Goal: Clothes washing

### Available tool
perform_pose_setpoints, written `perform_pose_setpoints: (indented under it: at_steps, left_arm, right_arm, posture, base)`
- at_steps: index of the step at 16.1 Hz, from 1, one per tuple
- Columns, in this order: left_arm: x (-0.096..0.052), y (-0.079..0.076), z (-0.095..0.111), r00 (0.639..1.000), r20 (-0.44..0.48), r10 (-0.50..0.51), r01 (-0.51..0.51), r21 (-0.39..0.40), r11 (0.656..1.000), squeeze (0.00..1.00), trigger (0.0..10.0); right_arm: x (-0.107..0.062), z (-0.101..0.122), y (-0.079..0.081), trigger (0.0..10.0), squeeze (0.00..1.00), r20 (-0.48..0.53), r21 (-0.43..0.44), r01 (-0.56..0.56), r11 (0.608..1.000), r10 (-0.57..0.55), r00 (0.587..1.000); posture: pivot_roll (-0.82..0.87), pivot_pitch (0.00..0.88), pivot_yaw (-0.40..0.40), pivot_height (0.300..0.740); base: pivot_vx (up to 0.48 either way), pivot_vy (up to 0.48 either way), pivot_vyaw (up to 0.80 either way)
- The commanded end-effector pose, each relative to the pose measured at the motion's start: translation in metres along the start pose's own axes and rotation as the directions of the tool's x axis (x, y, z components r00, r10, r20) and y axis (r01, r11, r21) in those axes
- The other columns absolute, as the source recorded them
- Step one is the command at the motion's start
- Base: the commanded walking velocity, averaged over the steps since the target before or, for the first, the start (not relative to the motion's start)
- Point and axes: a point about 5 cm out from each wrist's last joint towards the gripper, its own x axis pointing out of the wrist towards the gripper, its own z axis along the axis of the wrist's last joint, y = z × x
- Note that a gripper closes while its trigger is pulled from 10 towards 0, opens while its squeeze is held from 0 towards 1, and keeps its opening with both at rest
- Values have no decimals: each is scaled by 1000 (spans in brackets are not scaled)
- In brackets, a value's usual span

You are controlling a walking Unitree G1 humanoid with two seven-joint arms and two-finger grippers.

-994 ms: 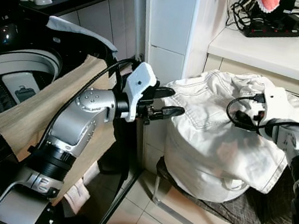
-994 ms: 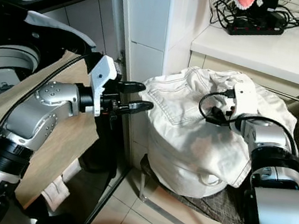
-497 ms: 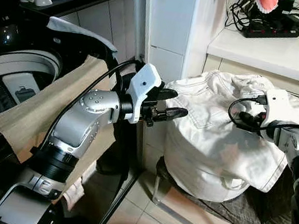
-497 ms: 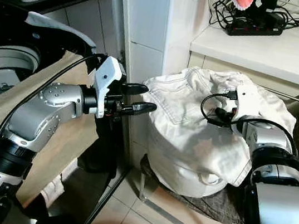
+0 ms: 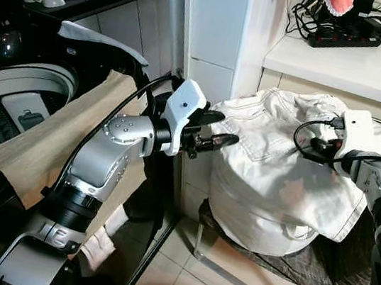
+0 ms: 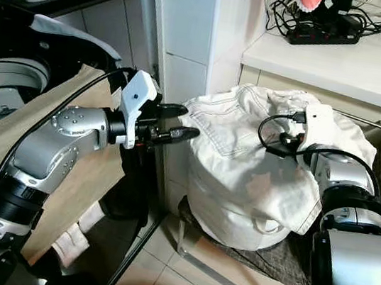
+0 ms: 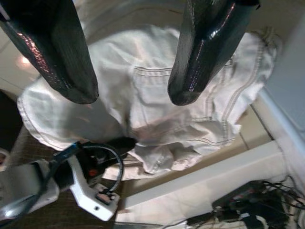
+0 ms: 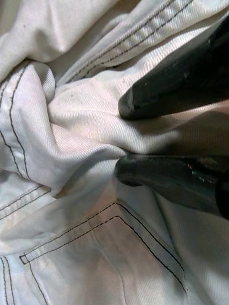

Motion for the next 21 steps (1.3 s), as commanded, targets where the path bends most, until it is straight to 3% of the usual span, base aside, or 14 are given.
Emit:
perform_pose_setpoints:
  at_steps: [1, 3, 8, 9, 12, 13, 15, 16, 17, 18, 19, 20, 21]
  left_arm:
    - [-2, 8, 5, 999, 2, 34, -34, 18, 999, 0, 10000]
    - [-1, 21, 9, 986, 30, 165, -165, 26, 986, 0, 10000]
    - [0, 35, 16, 945, 86, 315, -317, 10, 948, 0, 10000]
    - [-1, 42, 24, 910, 139, 391, -393, -13, 919, 0, 10000]
    - [-7, 49, 32, 853, 203, 480, -483, -37, 875, 0, 10000]
    - [-10, 48, 41, 834, 244, 495, -499, -47, 865, 0, 10000]
    - [-11, 48, 56, 811, 295, 505, -495, -112, 861, 0, 10000]
    - [-11, 48, 58, 808, 304, 505, -495, -115, 861, 0, 10000]
    - [-11, 48, 62, 803, 314, 507, -502, -104, 859, 0, 10000]
    - [-10, 47, 62, 807, 311, 502, -502, -85, 861, 0, 10000]
    - [-8, 43, 58, 829, 289, 479, -486, -54, 873, 0, 10000]
    - [-8, 41, 55, 842, 274, 464, -473, -34, 880, 0, 10000]
    - [-6, 34, 46, 881, 232, 412, -428, 18, 904, 0, 10000]
  right_arm:
    - [-2, 16, -2, 0, 0, 49, -7, 18, 1000, -17, 999]
    - [-10, 50, -3, 0, 0, 208, 26, -18, 999, 12, 978]
    - [-31, 93, -10, 0, 0, 371, 25, -10, 1000, 0, 929]
    - [-46, 119, -11, 0, 0, 486, 30, -18, 999, 1, 874]
    - [-72, 161, -6, 0, 0, 657, 44, -70, 997, 24, 754]
    - [-100, 200, 4, 0, 0, 777, 32, -140, 990, 64, 627]
    - [-122, 232, 16, 0, 0, 841, -14, -211, 977, 126, 526]
    - [-124, 235, 19, 0, 0, 843, -26, -216, 976, 137, 520]
    - [-123, 237, 29, 0, 0, 812, -100, -220, 970, 207, 545]
    - [-117, 231, 33, 0, 0, 774, -120, -223, 967, 232, 590]
    - [-97, 205, 34, 3216, 0, 649, -160, -156, 975, 223, 728]
    - [-86, 189, 32, 8549, 0, 561, -187, -120, 975, 206, 802]
    - [-65, 153, 28, 10000, 1000, 409, -238, -94, 967, 188, 893]
  posture:
    - [-103, 0, 111, 740]
    - [-105, 0, 112, 740]
    - [-106, 0, 100, 740]
    - [-101, 0, 88, 740]
    - [-94, 0, 69, 740]
    - [-79, 0, 45, 740]
    - [-67, 0, 28, 740]
    - [-63, 0, 22, 740]
    - [-61, 0, 15, 740]
    - [-59, 0, 14, 740]
    - [-59, 0, 17, 740]
    - [-59, 0, 17, 740]
    - [-62, 0, 26, 740]
  base:
    - [0, 0, 0]
    - [0, 0, 0]
    - [0, 0, 0]
    - [0, 0, 0]
    - [0, 0, 0]
    - [0, 0, 0]
    - [0, 0, 0]
    - [0, 0, 0]
    - [0, 0, 0]
    - [0, 0, 0]
    - [0, 0, 0]
    - [0, 0, 0]
    - [0, 0, 0]
